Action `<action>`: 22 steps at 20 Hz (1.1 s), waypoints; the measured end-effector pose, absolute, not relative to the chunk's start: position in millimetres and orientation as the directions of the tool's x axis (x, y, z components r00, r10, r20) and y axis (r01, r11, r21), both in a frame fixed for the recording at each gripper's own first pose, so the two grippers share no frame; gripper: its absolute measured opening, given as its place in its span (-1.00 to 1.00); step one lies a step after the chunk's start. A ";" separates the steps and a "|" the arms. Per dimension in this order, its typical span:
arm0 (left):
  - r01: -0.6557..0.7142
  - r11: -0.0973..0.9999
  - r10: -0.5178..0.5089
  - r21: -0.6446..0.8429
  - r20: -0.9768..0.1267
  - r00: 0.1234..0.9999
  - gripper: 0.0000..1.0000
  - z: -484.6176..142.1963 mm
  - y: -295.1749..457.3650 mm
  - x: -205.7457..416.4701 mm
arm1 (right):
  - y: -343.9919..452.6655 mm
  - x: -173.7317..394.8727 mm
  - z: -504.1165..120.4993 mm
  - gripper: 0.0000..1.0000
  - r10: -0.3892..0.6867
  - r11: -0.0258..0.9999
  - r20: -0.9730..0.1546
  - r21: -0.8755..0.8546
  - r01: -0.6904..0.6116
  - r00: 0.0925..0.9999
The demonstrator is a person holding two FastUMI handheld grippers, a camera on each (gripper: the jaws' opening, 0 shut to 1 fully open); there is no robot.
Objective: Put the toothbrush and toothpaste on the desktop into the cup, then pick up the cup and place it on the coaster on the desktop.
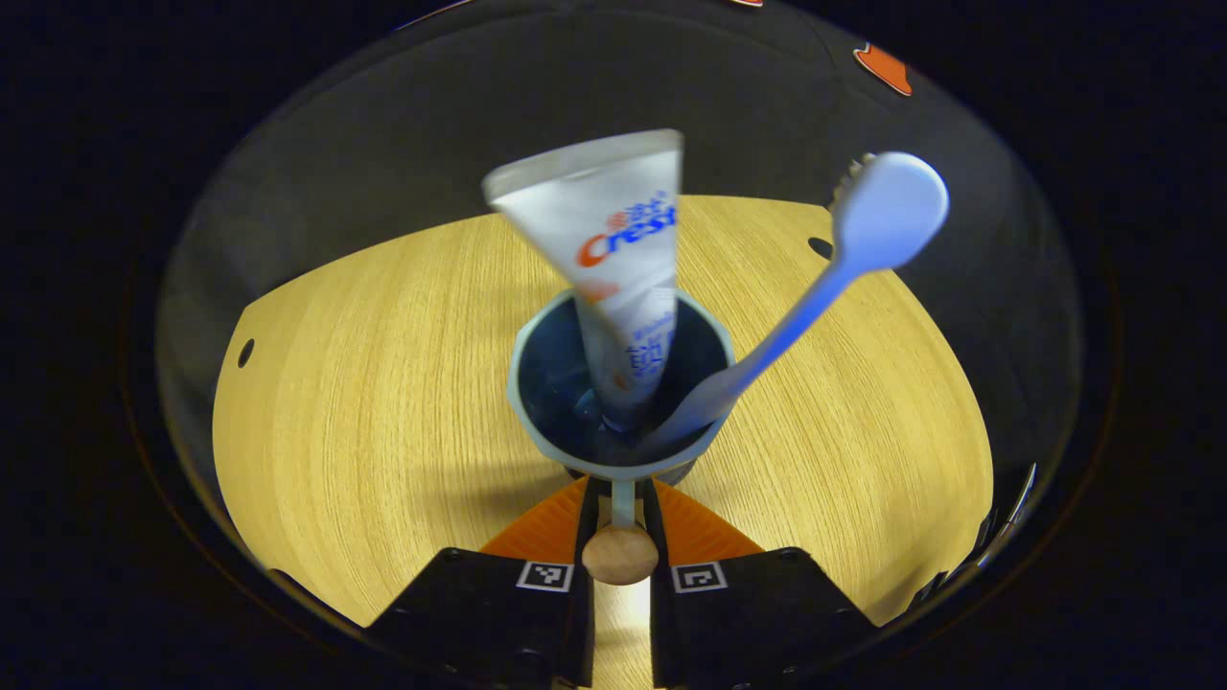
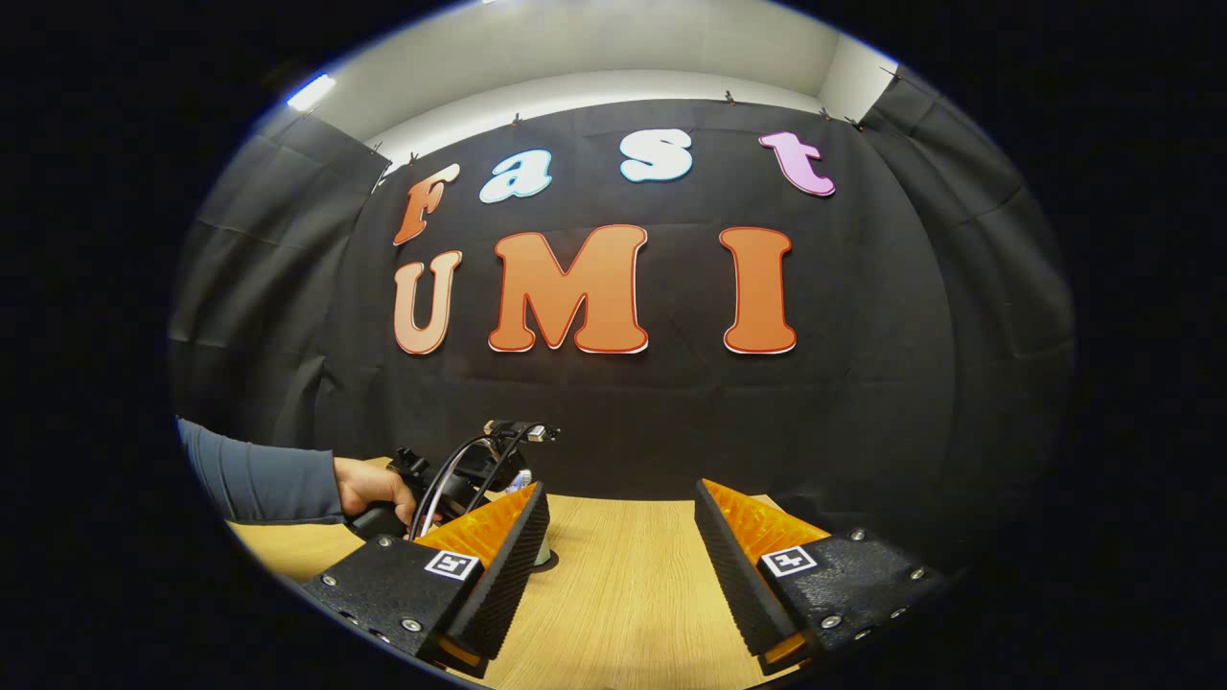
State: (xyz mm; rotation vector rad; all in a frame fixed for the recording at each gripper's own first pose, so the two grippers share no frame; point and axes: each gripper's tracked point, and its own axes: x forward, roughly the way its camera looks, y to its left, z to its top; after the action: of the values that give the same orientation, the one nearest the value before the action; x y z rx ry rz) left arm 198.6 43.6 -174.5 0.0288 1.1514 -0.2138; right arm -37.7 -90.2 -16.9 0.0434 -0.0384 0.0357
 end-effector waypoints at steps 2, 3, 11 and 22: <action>0.191 0.978 -0.157 -0.078 -0.882 0.444 -0.38 -148.4 48.8 207.6 | -90.1 -37.7 -17.1 0.82 0.032 0.999 0.038 0.040 -0.033 0.999; 0.201 0.977 -0.159 -0.072 -0.875 0.458 -0.12 -136.6 52.7 208.2 | -87.6 -37.6 -17.3 0.83 0.038 0.998 0.034 0.045 -0.040 0.999; 0.238 0.969 -0.204 -0.062 -0.741 0.639 1.00 -65.1 93.6 180.0 | -61.6 -23.7 -13.1 0.86 0.041 0.998 0.023 0.040 -0.042 0.999; 0.118 0.993 -0.104 0.026 -0.313 0.944 1.00 42.2 181.1 146.3 | -8.6 8.1 -0.8 0.93 0.027 0.996 0.075 0.084 -0.033 0.997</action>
State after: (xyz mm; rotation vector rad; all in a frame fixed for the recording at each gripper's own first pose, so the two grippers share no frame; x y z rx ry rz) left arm 146.3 181.1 42.2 0.0445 0.3166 -0.1133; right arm 8.1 -8.6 -0.8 0.0851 -0.0739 0.0299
